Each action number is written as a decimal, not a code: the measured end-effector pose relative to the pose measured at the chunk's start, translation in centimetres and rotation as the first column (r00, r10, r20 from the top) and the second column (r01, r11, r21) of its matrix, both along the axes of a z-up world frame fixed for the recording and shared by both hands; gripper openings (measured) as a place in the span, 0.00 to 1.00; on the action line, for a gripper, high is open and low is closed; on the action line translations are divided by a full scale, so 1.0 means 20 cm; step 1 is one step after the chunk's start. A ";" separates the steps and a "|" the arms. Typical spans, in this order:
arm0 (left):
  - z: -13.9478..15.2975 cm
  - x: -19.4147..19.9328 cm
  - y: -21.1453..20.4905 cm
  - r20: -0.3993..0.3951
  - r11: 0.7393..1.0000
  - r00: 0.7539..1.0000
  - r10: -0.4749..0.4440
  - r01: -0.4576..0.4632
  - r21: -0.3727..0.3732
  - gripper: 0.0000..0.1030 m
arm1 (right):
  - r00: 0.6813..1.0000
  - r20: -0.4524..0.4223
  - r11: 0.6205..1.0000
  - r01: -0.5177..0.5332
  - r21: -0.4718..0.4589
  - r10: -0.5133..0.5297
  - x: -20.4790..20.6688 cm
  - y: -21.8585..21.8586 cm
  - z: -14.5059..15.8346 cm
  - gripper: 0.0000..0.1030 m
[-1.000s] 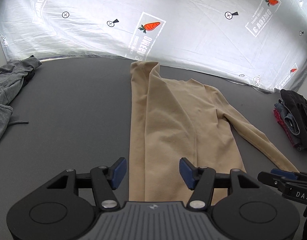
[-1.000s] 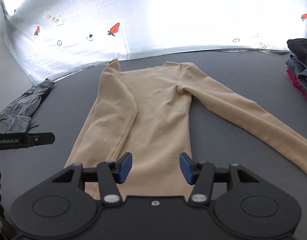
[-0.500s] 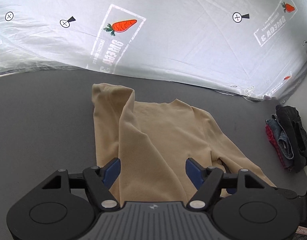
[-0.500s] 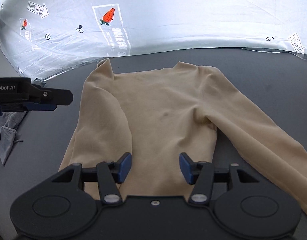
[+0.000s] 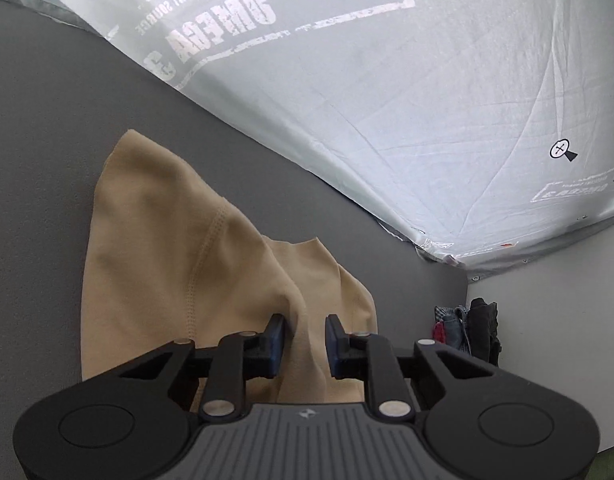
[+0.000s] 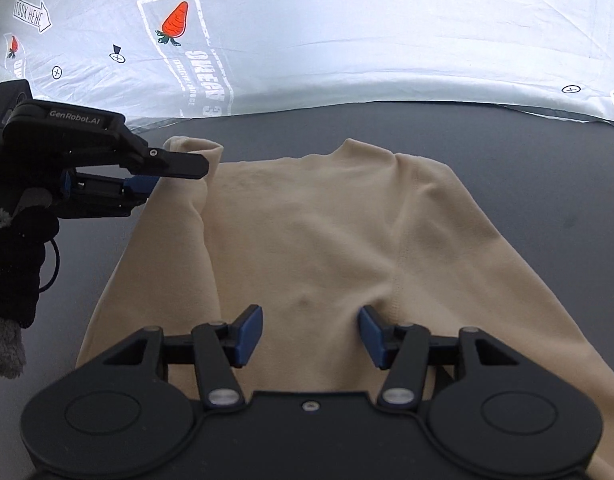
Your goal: Fold clothes
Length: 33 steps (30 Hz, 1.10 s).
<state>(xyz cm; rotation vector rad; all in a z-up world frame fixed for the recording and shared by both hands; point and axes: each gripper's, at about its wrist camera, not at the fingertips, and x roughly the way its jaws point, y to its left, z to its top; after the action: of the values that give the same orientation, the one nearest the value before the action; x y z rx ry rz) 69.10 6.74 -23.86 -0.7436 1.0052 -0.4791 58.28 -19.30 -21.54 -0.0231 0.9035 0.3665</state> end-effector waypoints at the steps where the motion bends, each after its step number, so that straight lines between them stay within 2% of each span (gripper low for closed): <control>1: -0.01 0.02 0.00 -0.001 1.000 1.000 0.008 -0.008 0.020 0.22 | 1.000 0.010 1.000 -0.009 -0.005 0.009 -0.01 0.02 0.00 0.53; 6: -0.07 0.08 0.00 -0.015 0.987 0.998 0.053 -0.050 0.154 0.22 | 0.997 0.061 0.998 -0.052 -0.034 0.054 -0.03 0.12 0.00 0.54; 9: -0.07 0.07 0.00 -0.006 0.984 0.996 0.090 -0.088 0.153 0.22 | 0.992 0.091 0.996 -0.078 -0.052 0.082 -0.05 0.19 0.00 0.59; 12: -0.04 0.04 0.01 0.014 0.978 0.990 0.139 -0.139 0.154 0.27 | 0.987 0.120 0.992 -0.103 -0.073 0.111 -0.06 0.25 0.00 0.62; 14: 0.03 0.01 0.02 0.042 0.969 0.982 0.184 -0.188 0.162 0.44 | 0.978 0.140 0.975 -0.125 -0.186 0.152 -0.08 0.34 -0.08 0.65; 15: 0.07 -0.04 0.02 0.062 0.957 0.973 0.222 -0.230 0.175 0.58 | 0.968 0.172 0.963 -0.141 -0.230 0.183 -0.11 0.36 -0.08 0.67; 16: 0.13 -0.09 0.01 0.088 0.945 0.964 0.251 -0.264 0.194 0.65 | 0.961 0.180 0.949 -0.157 -0.274 0.210 -0.13 0.38 -0.06 0.67; 18: 0.22 -0.21 -0.03 0.141 0.934 0.960 0.243 -0.271 0.234 0.68 | 0.957 0.187 0.941 -0.158 -0.300 0.221 -0.16 0.37 0.00 0.67; 23: 0.37 -0.60 -0.24 0.217 0.901 0.963 0.158 -0.231 0.367 0.80 | 0.980 0.182 0.981 -0.046 -0.188 0.081 -0.34 0.10 0.18 0.76; 25: 0.39 -0.75 -0.35 0.226 0.877 0.965 0.136 -0.223 0.424 0.85 | 0.987 0.163 0.984 0.026 -0.174 0.003 -0.44 -0.06 0.20 0.76; 28: 0.35 -0.99 -0.53 0.235 0.827 0.968 0.084 -0.200 0.525 0.88 | 0.984 0.129 0.974 0.142 -0.176 -0.120 -0.60 -0.27 0.18 0.76; 31: 0.27 -1.14 -0.70 0.203 0.768 0.979 -0.026 -0.111 0.631 0.89 | 0.953 0.089 0.942 0.301 -0.150 -0.291 -0.78 -0.52 0.13 0.76; 33: 0.21 -1.19 -0.77 0.154 0.745 0.986 -0.067 -0.054 0.665 0.89 | 0.906 0.084 0.900 0.421 -0.111 -0.414 -0.88 -0.68 0.13 0.77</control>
<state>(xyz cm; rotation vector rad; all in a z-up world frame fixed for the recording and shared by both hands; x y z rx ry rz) 45.38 -8.59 -19.60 -0.0416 0.9295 -0.1491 40.72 -32.95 -18.98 0.0433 0.8471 -0.0944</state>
